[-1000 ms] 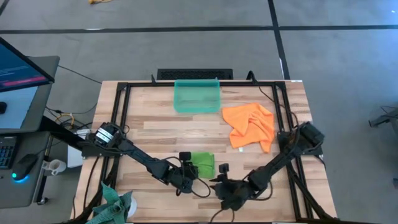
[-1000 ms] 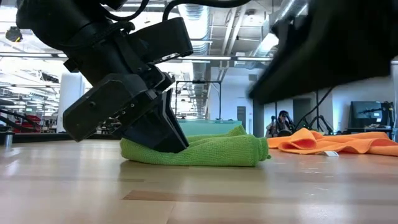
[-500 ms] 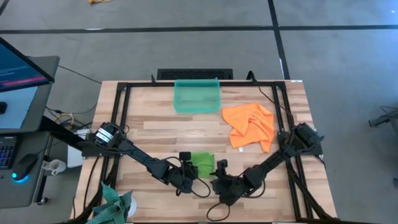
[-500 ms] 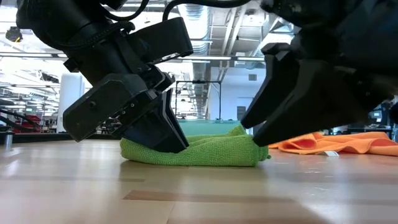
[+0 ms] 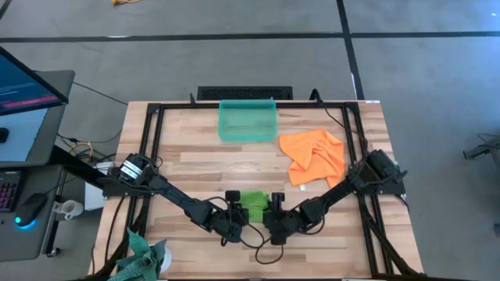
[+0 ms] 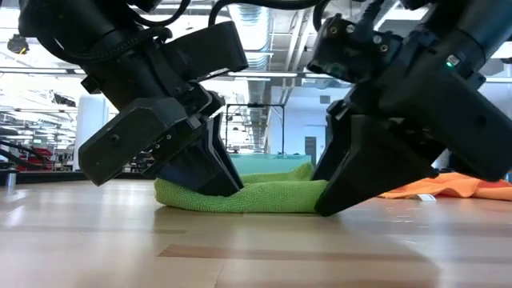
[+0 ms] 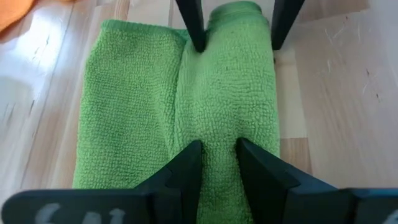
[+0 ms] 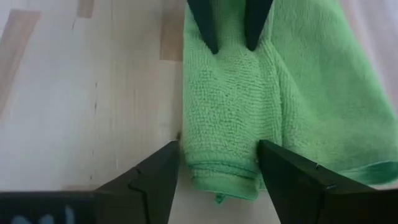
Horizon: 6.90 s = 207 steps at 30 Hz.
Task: Roll microfiber towels into tight, uniform cylinder then place into a basket
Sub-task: Roll the green towel
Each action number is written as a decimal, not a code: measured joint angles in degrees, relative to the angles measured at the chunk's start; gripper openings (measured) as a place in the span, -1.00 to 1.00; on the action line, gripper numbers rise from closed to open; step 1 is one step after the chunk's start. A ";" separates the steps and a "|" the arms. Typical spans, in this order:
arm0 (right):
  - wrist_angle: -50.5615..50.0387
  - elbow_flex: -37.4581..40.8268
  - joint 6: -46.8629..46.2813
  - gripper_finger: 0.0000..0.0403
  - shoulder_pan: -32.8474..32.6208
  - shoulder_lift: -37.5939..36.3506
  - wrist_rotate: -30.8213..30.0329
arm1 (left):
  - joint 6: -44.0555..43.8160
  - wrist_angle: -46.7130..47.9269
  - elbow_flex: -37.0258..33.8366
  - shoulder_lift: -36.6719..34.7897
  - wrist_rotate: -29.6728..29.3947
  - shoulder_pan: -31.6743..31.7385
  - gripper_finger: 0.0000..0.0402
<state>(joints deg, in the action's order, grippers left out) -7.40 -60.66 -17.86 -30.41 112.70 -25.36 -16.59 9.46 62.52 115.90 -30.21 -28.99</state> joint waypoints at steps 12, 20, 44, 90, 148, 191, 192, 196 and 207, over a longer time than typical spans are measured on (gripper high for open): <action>1.77 -0.57 -7.35 -0.03 3.18 3.57 6.18 | 4.91 0.75 -0.20 0.38 -10.94 -2.82 -0.50; 1.56 -0.85 -7.71 -0.55 3.29 3.37 7.20 | 8.63 4.96 -0.37 -0.70 -20.72 -7.26 -0.50; 3.13 -0.87 -7.78 -0.68 3.66 3.44 8.39 | 4.20 18.47 -0.26 -11.07 -8.07 -4.94 -0.19; 7.30 -7.34 -22.87 -0.73 2.22 4.40 40.65 | -27.57 12.73 -0.11 -10.64 42.97 0.98 -0.91; 9.36 -2.73 -47.25 -0.73 19.31 5.58 62.61 | -24.06 20.00 -0.17 -22.98 23.58 -7.02 -0.35; 9.96 -2.77 -44.32 -0.27 17.79 5.58 60.13 | -15.60 7.01 -4.98 -11.04 13.08 -2.51 -0.43; 9.97 -2.79 -44.29 -0.22 18.13 5.58 61.18 | -15.55 6.99 -4.98 -11.03 13.08 -2.51 -0.43; 9.61 -2.73 -43.64 -0.08 19.18 4.99 64.91 | -15.63 7.03 -4.98 -11.02 13.08 -2.51 -0.43; -5.08 -2.58 -35.50 0.04 20.94 -4.49 56.30 | -16.01 6.79 -5.05 -10.93 13.11 -2.51 -0.43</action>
<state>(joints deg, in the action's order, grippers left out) -12.48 -63.24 -53.36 -9.47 108.21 30.94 -32.60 16.25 57.47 104.97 -17.10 -31.51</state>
